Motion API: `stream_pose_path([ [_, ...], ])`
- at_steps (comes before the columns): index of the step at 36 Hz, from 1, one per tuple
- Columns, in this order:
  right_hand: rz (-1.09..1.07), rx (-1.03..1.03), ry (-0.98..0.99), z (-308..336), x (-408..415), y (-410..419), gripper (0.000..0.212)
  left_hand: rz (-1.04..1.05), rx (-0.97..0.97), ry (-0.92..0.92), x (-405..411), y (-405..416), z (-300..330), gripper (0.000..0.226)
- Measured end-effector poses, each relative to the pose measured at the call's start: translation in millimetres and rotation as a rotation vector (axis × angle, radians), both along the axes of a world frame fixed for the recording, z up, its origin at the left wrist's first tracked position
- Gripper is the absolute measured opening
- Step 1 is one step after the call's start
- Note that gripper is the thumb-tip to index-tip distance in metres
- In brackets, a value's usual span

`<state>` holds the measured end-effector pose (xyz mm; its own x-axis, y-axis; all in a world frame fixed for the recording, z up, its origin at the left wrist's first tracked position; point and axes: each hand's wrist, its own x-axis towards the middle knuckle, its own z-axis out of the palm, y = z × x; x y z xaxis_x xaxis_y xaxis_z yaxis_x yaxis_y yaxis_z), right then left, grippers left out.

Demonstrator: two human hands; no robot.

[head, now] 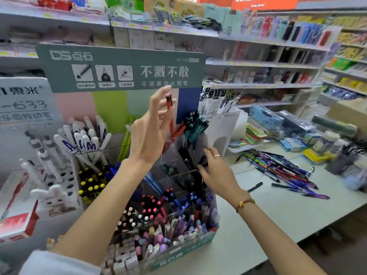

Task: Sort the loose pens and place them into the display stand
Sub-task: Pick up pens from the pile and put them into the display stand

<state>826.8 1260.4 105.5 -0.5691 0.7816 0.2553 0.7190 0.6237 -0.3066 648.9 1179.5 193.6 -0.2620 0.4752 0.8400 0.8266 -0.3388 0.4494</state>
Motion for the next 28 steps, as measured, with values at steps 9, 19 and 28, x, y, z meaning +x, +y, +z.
stream_pose_path([
  [9,0.02,0.002,0.17,9.7,2.2,-3.3,0.06,0.252,-0.357,0.503,-5.4,13.1,-20.4,0.037],
  [19,-0.02,0.008,0.153,15.1,83.9,14.7,0.028,0.103,-0.319,0.459,83.4,5.9,-16.3,0.022],
  [28,-0.172,-0.317,-0.296,-56.7,223.0,118.6,0.023,-0.092,-0.862,0.47,198.5,110.1,-72.3,0.027],
])
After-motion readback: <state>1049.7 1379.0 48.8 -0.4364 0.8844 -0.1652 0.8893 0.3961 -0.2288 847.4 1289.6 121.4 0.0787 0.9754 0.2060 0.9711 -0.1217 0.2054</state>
